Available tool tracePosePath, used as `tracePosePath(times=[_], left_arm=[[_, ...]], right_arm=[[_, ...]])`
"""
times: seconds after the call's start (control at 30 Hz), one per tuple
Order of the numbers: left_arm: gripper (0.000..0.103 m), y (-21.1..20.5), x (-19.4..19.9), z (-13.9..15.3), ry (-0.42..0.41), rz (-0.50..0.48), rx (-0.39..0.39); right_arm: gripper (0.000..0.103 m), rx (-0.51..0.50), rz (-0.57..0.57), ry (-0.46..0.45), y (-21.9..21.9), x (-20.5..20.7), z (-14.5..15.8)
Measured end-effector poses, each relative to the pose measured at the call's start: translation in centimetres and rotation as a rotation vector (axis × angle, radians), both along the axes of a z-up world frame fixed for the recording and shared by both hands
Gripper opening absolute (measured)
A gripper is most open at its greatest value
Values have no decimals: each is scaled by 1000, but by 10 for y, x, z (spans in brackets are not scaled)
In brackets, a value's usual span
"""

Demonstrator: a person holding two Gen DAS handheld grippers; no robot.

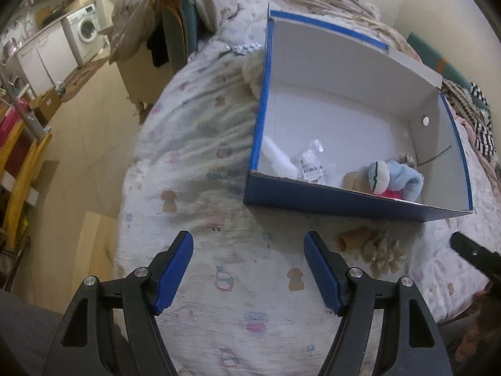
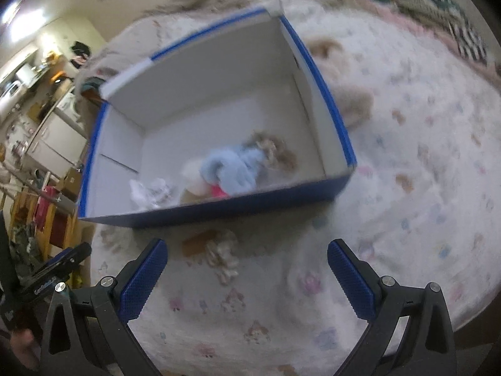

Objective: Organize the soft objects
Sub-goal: 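Withdraw both grippers from the box toward the remaining items on the bed, then grasp the small orange-tan block with the left gripper while the right gripper grasps the crumpled beige lace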

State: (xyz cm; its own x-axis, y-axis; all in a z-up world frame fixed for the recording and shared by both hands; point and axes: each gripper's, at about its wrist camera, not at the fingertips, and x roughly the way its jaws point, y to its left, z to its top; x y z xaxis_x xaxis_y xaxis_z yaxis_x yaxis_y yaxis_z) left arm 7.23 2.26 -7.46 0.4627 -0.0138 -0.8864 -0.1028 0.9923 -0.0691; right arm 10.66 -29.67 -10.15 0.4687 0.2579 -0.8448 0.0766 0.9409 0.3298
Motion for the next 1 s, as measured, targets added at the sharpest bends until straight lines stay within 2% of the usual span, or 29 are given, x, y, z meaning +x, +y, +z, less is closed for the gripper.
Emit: tracePosePath(times=[0.2, 0.23, 0.3, 0.4, 0.47, 0.53, 0.57, 0.63, 0.77, 1.0], left_arm=[[71, -11, 9, -10, 42, -8, -10], [71, -14, 11, -12, 50, -9, -18], [71, -17, 14, -15, 63, -9, -30], [71, -21, 18, -19, 74, -8, -44], [71, -24, 19, -20, 78, -14, -47], [71, -26, 20, -23, 82, -22, -48], [71, -27, 21, -24, 85, -26, -48], [71, -29, 22, -27, 93, -37, -50], [71, -36, 26, -32, 111, -64, -72], [70, -82, 40, -55, 157, -135, -124]], right_arm=[[103, 48, -1, 105, 9, 14, -26], [94, 53, 10, 117, 13, 17, -30], [82, 43, 40, 146, 24, 24, -39], [74, 35, 89, 187, 41, 34, -53], [65, 17, 118, 208, 50, 39, -60], [41, -3, 138, 228, 56, 42, -67], [35, -10, 144, 239, 57, 43, -70], [13, -13, 155, 252, 57, 44, -74], [11, -16, 168, 201, 46, 35, -62], [11, 34, 71, 163, -2, 16, -47]])
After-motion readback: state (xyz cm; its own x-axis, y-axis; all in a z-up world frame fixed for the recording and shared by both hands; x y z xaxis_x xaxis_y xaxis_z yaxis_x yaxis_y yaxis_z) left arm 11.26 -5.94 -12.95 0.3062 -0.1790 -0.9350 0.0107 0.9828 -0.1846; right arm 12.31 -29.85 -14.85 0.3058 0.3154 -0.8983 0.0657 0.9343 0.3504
